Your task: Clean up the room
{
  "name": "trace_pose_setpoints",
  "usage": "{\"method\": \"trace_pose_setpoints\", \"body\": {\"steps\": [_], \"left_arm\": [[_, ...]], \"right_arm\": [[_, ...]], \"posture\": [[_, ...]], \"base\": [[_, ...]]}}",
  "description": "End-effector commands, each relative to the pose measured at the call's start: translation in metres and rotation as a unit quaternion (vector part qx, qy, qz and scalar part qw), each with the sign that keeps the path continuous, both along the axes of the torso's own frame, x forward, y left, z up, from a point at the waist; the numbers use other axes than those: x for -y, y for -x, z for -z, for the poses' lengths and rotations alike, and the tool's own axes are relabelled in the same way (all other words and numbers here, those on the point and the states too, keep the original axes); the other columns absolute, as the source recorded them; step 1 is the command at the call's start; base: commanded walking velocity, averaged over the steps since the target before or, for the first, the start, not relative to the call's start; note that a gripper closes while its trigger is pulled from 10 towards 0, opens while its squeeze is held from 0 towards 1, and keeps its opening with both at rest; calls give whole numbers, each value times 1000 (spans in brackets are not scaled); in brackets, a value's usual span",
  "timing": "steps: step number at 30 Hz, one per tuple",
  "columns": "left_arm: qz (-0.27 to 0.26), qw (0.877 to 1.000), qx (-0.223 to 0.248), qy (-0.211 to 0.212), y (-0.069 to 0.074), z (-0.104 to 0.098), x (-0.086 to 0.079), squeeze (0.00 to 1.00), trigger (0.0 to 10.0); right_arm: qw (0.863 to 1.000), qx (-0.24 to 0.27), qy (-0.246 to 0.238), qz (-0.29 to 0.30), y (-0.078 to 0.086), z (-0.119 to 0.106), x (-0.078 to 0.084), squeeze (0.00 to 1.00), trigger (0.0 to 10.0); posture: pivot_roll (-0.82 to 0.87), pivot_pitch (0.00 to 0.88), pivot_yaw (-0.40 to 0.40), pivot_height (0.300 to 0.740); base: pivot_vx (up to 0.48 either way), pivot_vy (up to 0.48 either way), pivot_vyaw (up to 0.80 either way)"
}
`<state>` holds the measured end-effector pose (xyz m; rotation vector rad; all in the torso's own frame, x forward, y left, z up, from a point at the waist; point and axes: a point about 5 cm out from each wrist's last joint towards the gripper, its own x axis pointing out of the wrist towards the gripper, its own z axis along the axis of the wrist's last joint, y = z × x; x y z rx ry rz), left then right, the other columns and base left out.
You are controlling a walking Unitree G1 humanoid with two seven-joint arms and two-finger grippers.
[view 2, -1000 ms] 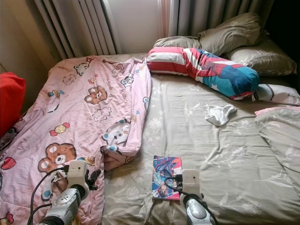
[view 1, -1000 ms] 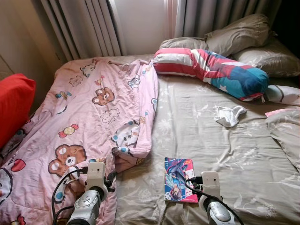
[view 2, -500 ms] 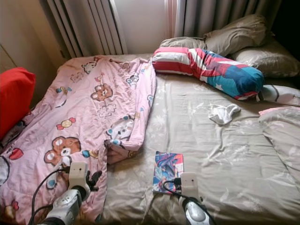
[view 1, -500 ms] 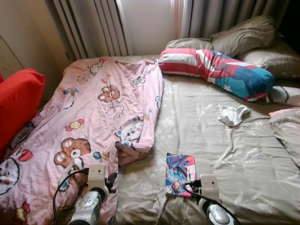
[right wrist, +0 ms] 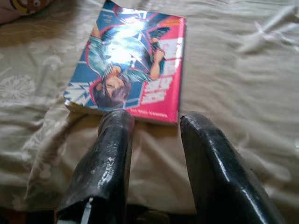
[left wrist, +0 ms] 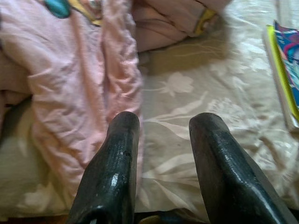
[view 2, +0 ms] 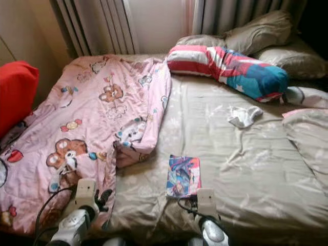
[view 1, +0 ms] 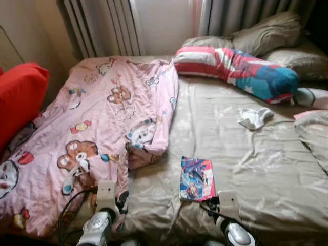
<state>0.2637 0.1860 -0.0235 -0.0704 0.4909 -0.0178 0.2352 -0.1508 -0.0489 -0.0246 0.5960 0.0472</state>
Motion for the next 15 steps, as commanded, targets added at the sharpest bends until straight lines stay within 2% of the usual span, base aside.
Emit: {"method": "trace_pose_setpoints", "body": {"steps": [1,15], "left_arm": [[-3,1000,7,9,0,-1,-1,0,10000],[8,1000,16,12,-7,-6,3,0,10000]], "right_arm": [[1000,0,-6,7,-1,0,0,0,10000],[1000,3,-10,15,-3,-2,4,0,10000]], "posture": [[-69,45,52,650],[-69,79,49,650]], "base": [[0,0,0],[0,0,0]]}}
